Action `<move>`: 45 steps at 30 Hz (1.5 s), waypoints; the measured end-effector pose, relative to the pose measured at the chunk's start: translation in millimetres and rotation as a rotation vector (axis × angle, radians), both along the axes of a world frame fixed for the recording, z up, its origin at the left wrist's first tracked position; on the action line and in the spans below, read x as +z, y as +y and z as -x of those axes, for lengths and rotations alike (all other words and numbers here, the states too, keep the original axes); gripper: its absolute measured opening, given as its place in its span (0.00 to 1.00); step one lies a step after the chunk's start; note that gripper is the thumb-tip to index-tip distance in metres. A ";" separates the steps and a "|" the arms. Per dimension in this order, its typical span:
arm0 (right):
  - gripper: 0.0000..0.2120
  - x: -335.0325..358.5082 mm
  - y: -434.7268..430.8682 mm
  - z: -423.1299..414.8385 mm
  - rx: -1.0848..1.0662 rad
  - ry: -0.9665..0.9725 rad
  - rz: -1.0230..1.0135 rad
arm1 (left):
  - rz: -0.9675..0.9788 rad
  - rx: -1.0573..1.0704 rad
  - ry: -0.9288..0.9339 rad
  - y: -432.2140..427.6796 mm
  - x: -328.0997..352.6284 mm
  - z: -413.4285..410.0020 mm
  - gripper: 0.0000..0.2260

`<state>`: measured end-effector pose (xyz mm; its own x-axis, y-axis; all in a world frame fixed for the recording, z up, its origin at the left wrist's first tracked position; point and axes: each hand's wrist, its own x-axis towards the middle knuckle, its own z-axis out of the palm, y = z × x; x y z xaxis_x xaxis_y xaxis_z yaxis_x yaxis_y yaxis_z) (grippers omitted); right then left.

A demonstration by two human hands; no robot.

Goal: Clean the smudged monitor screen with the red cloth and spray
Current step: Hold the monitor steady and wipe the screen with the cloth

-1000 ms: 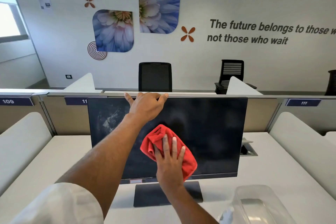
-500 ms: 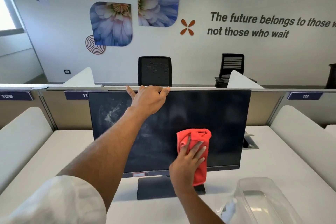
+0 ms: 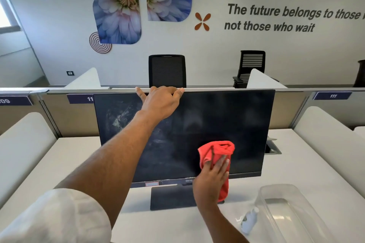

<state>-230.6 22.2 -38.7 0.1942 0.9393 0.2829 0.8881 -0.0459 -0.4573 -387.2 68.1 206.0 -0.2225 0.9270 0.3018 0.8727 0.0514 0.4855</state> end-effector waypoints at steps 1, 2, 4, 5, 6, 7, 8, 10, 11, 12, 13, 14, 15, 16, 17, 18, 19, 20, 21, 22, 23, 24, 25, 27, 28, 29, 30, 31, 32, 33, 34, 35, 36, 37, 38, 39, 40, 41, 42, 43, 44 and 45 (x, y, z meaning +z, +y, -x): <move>0.27 2.2 4.4 -6.8 -0.069 0.064 -0.009 | -0.001 -0.002 -0.001 0.3 -0.2 0.1 0.23; 0.29 4.6 8.5 -12.9 -0.137 0.136 -0.020 | 0.000 -0.003 -0.001 0.2 -0.3 0.1 0.23; 0.34 8.2 14.7 -21.8 -0.262 0.268 -0.020 | 0.002 -0.006 -0.001 -0.3 -0.8 -0.7 0.23; 0.36 9.3 15.5 -23.5 -0.293 0.301 -0.006 | 0.001 -0.006 -0.001 -0.7 -0.7 -0.7 0.24; 0.36 10.6 14.7 -23.2 -0.301 0.310 0.004 | 0.001 -0.003 -0.002 -1.3 -0.5 -0.7 0.24; 0.36 11.1 12.8 -21.1 -0.292 0.307 0.003 | 0.003 -0.001 -0.002 -1.7 -0.2 -0.5 0.24; 0.36 12.5 9.4 -17.1 -0.276 0.297 -0.006 | 0.003 0.001 -0.001 -1.9 0.0 -0.4 0.24; 0.35 12.6 -1.0 -4.9 -0.233 0.253 -0.029 | 0.006 0.005 0.003 -2.4 0.5 -0.9 0.24; 0.36 10.5 -8.2 2.9 -0.199 0.220 -0.035 | 0.008 0.006 0.006 -2.5 1.0 -1.5 0.24; 0.37 7.9 -17.3 12.0 -0.151 0.191 -0.027 | 0.011 0.006 0.007 -2.4 1.3 -2.1 0.23; 0.40 4.1 -27.1 22.0 -0.088 0.164 -0.001 | 0.013 0.009 0.009 -2.3 1.5 -2.7 0.23; 0.42 2.0 -37.9 32.9 -0.014 0.127 0.047 | 0.014 0.011 0.012 -2.2 1.8 -3.1 0.24; 0.45 -1.2 -47.7 43.1 0.058 0.067 0.096 | 0.012 0.013 0.014 -1.9 2.0 -3.2 0.24; 0.47 -4.2 -56.2 51.3 0.118 0.003 0.153 | 0.010 0.014 0.015 -1.8 1.9 -3.1 0.24; 0.48 -9.4 -62.0 56.6 0.163 -0.042 0.200 | 0.007 0.015 0.017 -2.1 1.7 -2.5 0.24; 0.46 -14.5 -65.5 58.2 0.201 -0.085 0.236 | 0.004 0.015 0.016 -2.6 1.1 -1.6 0.24; 0.41 -18.5 -65.7 55.8 0.226 -0.145 0.238 | 0.002 0.014 0.014 -3.2 0.6 -0.7 0.23; 0.33 -18.4 -64.8 49.8 0.222 -0.212 0.234 | 0.002 0.011 0.013 -4.0 0.5 -0.3 0.24; 0.26 -18.5 -62.1 42.7 0.194 -0.247 0.223 | 0.004 0.006 0.012 -5.1 0.6 0.3 0.24; 0.25 -16.2 -58.5 34.5 0.160 -0.235 0.254 | 0.005 0.001 0.012 -5.4 0.9 0.3 0.23; 0.26 -16.8 -53.0 26.0 0.115 -0.187 0.270 | 0.006 -0.003 0.012 -5.3 1.4 0.1 0.23; 0.26 -14.2 -48.9 18.2 0.047 -0.114 0.275 | 0.008 -0.002 0.014 -5.4 1.8 -0.3 0.23; 0.26 -12.5 -43.6 11.2 -0.022 -0.047 0.251 | 0.010 0.000 0.017 -5.1 2.0 -0.9 0.23; 0.31 -10.1 -35.3 0.7 -0.131 0.036 0.200 | 0.014 0.005 0.023 -4.1 2.0 -1.9 0.24; 0.32 -8.0 -33.3 -2.3 -0.150 0.050 0.188 | 0.018 0.005 0.027 -3.9 1.9 -2.3 0.24; 0.33 -5.8 -32.5 -3.4 -0.158 0.064 0.182 | 0.022 0.004 0.029 -3.7 1.9 -2.5 0.24; 0.33 -2.5 -33.2 -2.0 -0.168 0.084 0.180 | 0.023 0.005 0.029 -3.4 1.8 -2.8 0.23; 0.33 -1.5 -34.1 1.4 -0.175 0.103 0.175 | 0.023 0.007 0.026 -3.5 1.8 -3.0 0.23; 0.34 0.5 -37.2 6.9 -0.171 0.123 0.171 | 0.023 0.011 0.024 -3.9 2.1 -2.8 0.23; 0.35 1.1 -41.7 13.1 -0.145 0.123 0.179 | 0.025 0.014 0.020 -4.1 2.5 -2.4 0.23; 0.36 -0.3 -47.8 19.5 -0.103 0.097 0.188 | 0.027 0.017 0.016 -4.3 2.4 -2.1 0.23; 0.39 -3.5 -53.4 25.8 -0.041 0.051 0.192 | 0.028 0.017 0.015 -4.4 2.4 -2.0 0.23; 0.42 -7.4 -60.5 31.9 0.029 0.002 0.201 | 0.027 0.014 0.017 -4.6 2.2 -2.4 0.23; 0.44 -12.0 -66.8 38.1 0.096 -0.032 0.220 | 0.025 0.010 0.020 -5.0 2.2 -2.5 0.23; 0.45 -15.9 -71.8 43.5 0.144 -0.071 0.230 | 0.024 0.008 0.021 -5.4 2.6 -2.6 0.23; 0.46 -19.6 -75.3 47.9 0.181 -0.107 0.229 | 0.023 0.007 0.019 -5.6 2.9 -2.7 0.23; 0.48 -21.7 -77.4 51.2 0.203 -0.124 0.233 | 0.022 0.010 0.016 -5.6 3.1 -2.1 0.23; 0.50 -24.8 -78.0 52.5 0.212 -0.134 0.225 | 0.024 0.013 0.013 -5.4 3.0 -1.3 0.23; 0.49 -26.7 -77.6 52.0 0.217 -0.154 0.232 | 0.028 0.012 0.010 -5.4 2.7 -1.0 0.22; 0.43 -27.5 -77.1 49.3 0.226 -0.196 0.246 | 0.031 0.008 0.004 -5.2 2.4 -0.3 0.22; 0.34 -25.2 -76.5 44.8 0.221 -0.249 0.262 | 0.031 -0.001 -0.003 -5.0 1.6 0.1 0.21; 0.24 -23.7 -74.1 39.2 0.199 -0.286 0.270 | 0.029 -0.009 -0.009 -4.7 1.1 0.1 0.20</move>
<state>-269.8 -51.9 -62.3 -0.0480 0.9981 0.0379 0.9809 0.0542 -0.1869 -387.3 63.4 207.1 -0.2167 0.9374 0.2727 0.8686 0.0576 0.4921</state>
